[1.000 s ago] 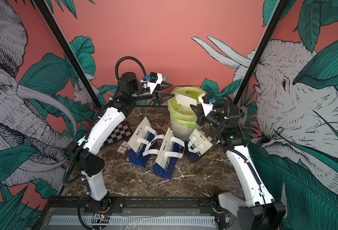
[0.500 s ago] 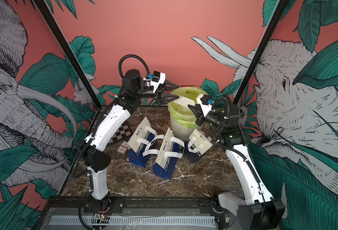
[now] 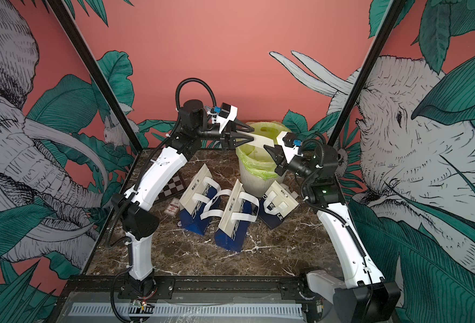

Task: Shred takeout receipts and throw away
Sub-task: Shred the takeout receipt.

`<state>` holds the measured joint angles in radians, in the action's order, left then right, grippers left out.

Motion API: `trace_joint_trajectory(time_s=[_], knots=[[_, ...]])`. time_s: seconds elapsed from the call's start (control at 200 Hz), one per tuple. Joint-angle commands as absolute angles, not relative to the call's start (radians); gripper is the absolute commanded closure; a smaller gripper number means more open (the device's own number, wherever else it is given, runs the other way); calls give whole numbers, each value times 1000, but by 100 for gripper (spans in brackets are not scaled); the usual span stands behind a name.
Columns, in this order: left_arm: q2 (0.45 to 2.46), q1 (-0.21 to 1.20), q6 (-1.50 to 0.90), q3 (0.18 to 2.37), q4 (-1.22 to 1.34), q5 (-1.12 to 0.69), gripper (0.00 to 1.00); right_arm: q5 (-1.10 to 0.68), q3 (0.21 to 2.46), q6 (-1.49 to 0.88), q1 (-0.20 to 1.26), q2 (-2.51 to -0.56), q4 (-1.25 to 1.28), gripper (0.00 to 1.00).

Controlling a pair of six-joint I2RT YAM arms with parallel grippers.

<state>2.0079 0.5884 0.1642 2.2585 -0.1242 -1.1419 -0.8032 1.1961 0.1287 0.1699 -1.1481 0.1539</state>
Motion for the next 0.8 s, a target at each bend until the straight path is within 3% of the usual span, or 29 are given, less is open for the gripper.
trace_joint_trajectory(time_s=[0.0,0.38,0.575,0.59,0.645,0.685,0.72,0.795], knots=[[1979,596,176,2279,-114,-1175,71,-800,1207,118,167,-1133,222,100],[1955,598,106,2234,-8,-1189,99,-771,1191,112,167,-1133,225,100],[1940,599,127,2219,-23,-1181,100,-726,1179,120,167,-1125,219,100],[1939,599,137,2217,-34,-1178,100,-720,1178,124,167,-1123,218,94],[1927,601,203,2216,-101,-1159,100,-696,1179,150,168,-1111,197,59],[1918,602,273,2216,-168,-1137,100,-684,1177,180,168,-1097,181,44],[1910,607,340,2217,-225,-1112,100,-675,1177,204,168,-1088,169,39],[1892,619,480,2215,-345,-1044,100,-677,1199,265,169,-1075,117,38]])
